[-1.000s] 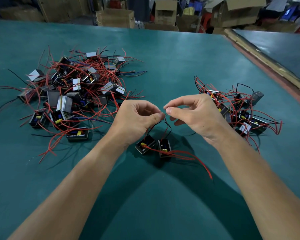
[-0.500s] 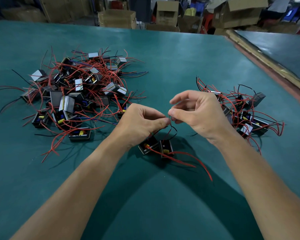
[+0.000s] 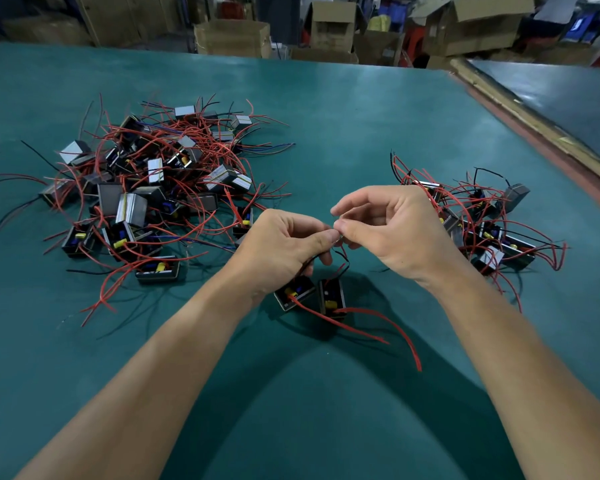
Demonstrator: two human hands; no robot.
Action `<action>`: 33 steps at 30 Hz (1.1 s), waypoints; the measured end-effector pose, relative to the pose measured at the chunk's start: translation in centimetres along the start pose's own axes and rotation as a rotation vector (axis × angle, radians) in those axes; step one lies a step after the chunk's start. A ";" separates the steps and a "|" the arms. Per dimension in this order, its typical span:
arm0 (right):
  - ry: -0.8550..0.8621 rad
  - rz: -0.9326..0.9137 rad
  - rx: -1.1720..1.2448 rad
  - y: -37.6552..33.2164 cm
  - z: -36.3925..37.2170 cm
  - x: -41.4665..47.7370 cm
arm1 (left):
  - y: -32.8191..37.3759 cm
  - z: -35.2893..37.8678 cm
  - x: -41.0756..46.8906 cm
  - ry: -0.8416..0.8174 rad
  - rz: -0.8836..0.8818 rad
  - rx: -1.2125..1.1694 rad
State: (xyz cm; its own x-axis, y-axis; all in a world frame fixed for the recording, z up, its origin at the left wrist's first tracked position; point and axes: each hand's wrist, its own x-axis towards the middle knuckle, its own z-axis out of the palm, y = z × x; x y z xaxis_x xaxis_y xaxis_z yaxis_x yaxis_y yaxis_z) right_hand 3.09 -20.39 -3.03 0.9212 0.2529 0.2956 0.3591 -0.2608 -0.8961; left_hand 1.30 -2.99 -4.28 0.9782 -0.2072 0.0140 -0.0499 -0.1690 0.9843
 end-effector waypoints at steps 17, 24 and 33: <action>-0.148 -0.005 -0.221 -0.1 -0.9 -0.1 | 0.1 -0.4 -0.2 -0.052 0.068 0.091; -0.136 0.023 -0.210 0.0 -0.5 -0.3 | 0.1 -0.5 -0.2 -0.015 0.061 0.193; -0.154 0.419 0.228 -0.2 -0.8 -0.1 | 0.1 -0.1 -0.6 0.055 0.342 0.541</action>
State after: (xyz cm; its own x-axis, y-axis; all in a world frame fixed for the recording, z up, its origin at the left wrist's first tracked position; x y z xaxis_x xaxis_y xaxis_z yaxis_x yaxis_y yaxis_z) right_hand 2.99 -21.13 -2.58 0.9402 0.3093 -0.1425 -0.0949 -0.1639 -0.9819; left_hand 0.70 -2.78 -4.21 0.8971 -0.2885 0.3346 -0.4417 -0.5675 0.6949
